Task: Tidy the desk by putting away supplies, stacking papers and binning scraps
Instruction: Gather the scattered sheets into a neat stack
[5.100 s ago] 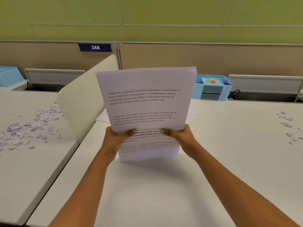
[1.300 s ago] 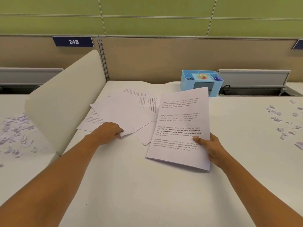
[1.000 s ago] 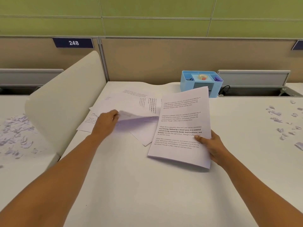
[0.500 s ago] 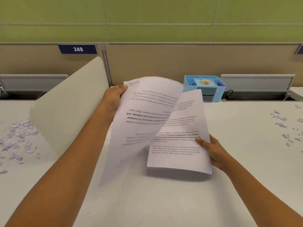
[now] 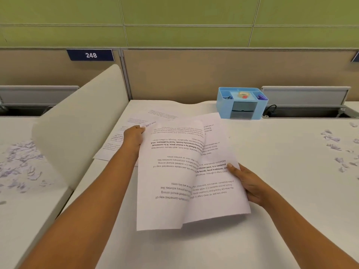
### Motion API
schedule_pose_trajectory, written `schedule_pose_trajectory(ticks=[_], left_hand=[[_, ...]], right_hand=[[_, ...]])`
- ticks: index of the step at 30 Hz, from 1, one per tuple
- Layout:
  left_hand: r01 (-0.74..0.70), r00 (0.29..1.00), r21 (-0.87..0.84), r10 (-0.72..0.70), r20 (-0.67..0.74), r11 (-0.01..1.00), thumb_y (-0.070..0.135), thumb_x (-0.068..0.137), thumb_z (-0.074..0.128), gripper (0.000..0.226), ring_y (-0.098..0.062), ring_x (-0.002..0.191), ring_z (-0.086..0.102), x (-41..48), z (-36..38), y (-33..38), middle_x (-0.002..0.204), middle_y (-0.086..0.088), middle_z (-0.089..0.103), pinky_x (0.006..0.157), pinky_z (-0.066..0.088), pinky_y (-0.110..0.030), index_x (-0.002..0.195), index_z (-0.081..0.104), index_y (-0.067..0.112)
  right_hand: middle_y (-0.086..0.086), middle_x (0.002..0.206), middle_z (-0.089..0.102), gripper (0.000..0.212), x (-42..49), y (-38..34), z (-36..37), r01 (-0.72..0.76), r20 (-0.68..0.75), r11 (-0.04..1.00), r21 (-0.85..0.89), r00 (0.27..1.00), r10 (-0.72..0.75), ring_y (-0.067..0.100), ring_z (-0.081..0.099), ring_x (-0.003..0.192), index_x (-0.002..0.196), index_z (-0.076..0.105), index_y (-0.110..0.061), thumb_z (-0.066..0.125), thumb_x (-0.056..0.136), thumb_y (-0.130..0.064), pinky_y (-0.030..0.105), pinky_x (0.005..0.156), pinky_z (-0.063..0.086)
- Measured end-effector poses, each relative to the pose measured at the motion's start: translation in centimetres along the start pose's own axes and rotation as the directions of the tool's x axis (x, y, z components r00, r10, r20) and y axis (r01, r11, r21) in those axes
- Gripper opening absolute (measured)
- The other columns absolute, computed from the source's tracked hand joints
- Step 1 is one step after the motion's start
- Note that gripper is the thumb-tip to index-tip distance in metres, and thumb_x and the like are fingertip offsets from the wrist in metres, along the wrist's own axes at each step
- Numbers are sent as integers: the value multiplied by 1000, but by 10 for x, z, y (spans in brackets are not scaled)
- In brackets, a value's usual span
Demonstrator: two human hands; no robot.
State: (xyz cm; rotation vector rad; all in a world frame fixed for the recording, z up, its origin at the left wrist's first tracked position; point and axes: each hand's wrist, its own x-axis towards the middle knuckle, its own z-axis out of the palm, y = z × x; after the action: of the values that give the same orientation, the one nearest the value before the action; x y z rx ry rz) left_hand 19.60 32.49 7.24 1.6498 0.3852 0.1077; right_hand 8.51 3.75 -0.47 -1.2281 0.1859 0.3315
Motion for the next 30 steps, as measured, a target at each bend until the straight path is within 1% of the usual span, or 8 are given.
schedule_pose_trajectory(ticks=[3,6,11,17,22,26,28,30], left_hand=[[44,999,-42,-43,5,998,5,95,47,12,-16,79,45,-1,-3,-4,81,1,48,41,37,-7,88,54,11],[95,992,-150,-80,100,984,3,95,46,27,-14,60,47,2,-8,-5,72,-1,47,45,44,-18,71,48,15],[-120,935,281,14,353,952,13,96,48,23,-12,60,45,15,-15,21,71,0,49,45,35,-16,75,54,20],[-602,743,616,74,665,508,21,94,52,18,-14,92,47,5,14,51,100,2,56,78,33,-24,108,63,17],[-869,461,457,-22,887,192,28,97,45,22,-16,100,50,-35,64,35,103,5,59,81,30,-25,109,62,19],[-942,288,301,105,952,-149,36,97,42,26,-17,110,41,-61,93,4,114,3,54,84,25,-33,113,59,27],[-951,238,267,183,954,-154,37,95,45,26,-16,119,38,-65,97,-8,125,4,49,94,24,-36,118,56,32],[-950,293,312,291,911,-19,38,94,47,31,-15,128,33,-62,94,-14,135,6,43,106,17,-40,124,53,34]], right_hand=[[9,114,68,43,2,0,0,0,-3,1000,-7,1000,0,23,68,98,120,57,-16,58,80,-32,38,75,58],[11,116,67,60,3,-1,0,-7,5,1000,-24,1000,7,25,67,100,121,57,-15,72,68,-39,38,74,58],[11,112,69,29,4,-5,-1,-72,24,992,-104,997,75,23,70,92,119,57,-13,48,94,-26,36,72,59],[13,115,67,31,10,-2,7,-114,60,987,-110,991,121,24,69,94,120,57,-13,46,95,-27,37,77,58],[12,114,67,32,14,2,15,-105,52,993,-45,993,108,24,68,96,119,57,-13,48,93,-29,39,80,57],[12,116,67,33,15,4,16,-85,62,996,20,995,83,24,67,100,121,55,-16,46,93,-30,37,79,58],[11,111,69,31,15,4,14,-69,47,997,35,997,67,22,69,95,120,56,-16,45,94,-29,34,73,58],[12,111,69,31,16,4,12,-62,24,996,60,998,60,23,69,94,120,56,-14,46,95,-29,35,72,59]])
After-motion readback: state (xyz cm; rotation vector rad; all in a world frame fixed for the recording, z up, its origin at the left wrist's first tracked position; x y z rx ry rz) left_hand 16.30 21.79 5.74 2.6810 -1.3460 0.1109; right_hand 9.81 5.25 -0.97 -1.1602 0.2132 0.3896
